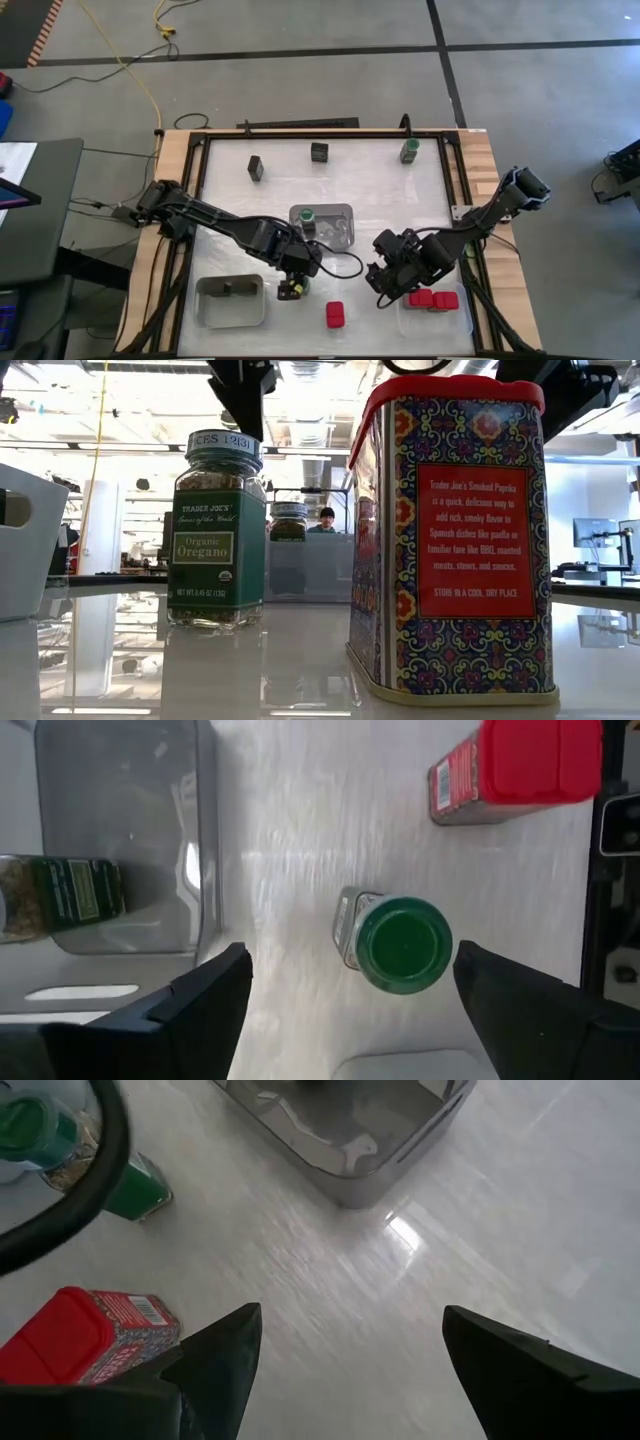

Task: Sort spices by type
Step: Put the bottom green seasoning bottle into the black bin

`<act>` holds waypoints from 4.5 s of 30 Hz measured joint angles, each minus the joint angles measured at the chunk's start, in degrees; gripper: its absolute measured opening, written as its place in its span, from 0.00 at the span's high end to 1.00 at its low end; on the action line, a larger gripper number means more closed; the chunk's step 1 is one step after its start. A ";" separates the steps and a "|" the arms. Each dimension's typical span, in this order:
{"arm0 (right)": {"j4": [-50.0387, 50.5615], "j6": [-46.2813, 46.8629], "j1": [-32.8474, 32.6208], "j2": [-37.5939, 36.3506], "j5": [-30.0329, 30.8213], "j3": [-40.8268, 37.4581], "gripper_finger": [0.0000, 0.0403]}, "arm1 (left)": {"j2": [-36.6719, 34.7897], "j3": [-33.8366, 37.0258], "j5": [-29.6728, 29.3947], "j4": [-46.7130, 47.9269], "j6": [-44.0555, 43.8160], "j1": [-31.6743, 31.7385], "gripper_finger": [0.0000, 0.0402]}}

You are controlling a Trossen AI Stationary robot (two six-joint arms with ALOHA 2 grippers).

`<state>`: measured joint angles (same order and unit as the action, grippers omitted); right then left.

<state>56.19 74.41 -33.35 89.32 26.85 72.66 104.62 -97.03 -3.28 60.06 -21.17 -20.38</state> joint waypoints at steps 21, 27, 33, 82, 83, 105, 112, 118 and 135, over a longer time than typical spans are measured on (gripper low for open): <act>-0.03 -1.59 -0.01 -0.01 0.02 0.00 0.16 | 0.00 0.02 -1.98 -10.66 0.12 -3.45 0.17; -0.11 -2.75 -0.01 0.00 0.02 -0.02 0.16 | 0.64 0.25 -6.89 -9.05 7.65 -6.17 0.17; -0.19 -2.94 -0.01 0.00 0.02 -0.04 0.16 | 2.25 0.75 -2.93 -10.32 4.88 -6.11 0.17; -0.56 -4.61 0.51 0.00 0.13 -0.04 0.16 | 6.05 6.90 2.42 -10.76 3.12 -2.45 0.53; -0.57 -4.61 0.49 0.00 0.13 -0.04 0.16 | 6.11 6.49 2.72 -10.47 2.80 -2.32 0.53; 1.78 -6.94 -4.16 0.00 -0.68 0.02 0.16 | 4.37 -18.47 -5.13 4.20 12.18 9.59 0.53; 1.77 -4.98 -2.39 -0.09 -1.29 0.02 0.16 | 4.96 -16.29 0.14 2.99 21.00 18.16 0.53; 2.30 -4.41 0.69 -0.09 -1.42 0.02 0.16 | 5.18 -9.14 5.79 -4.09 22.90 21.19 0.53; 0.43 -3.91 4.38 -0.11 -2.40 0.02 0.16 | 5.16 -1.03 5.78 -12.12 26.69 23.96 0.53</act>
<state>56.63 70.50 -28.97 89.21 24.45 72.69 109.78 -98.06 2.50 47.94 5.52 3.58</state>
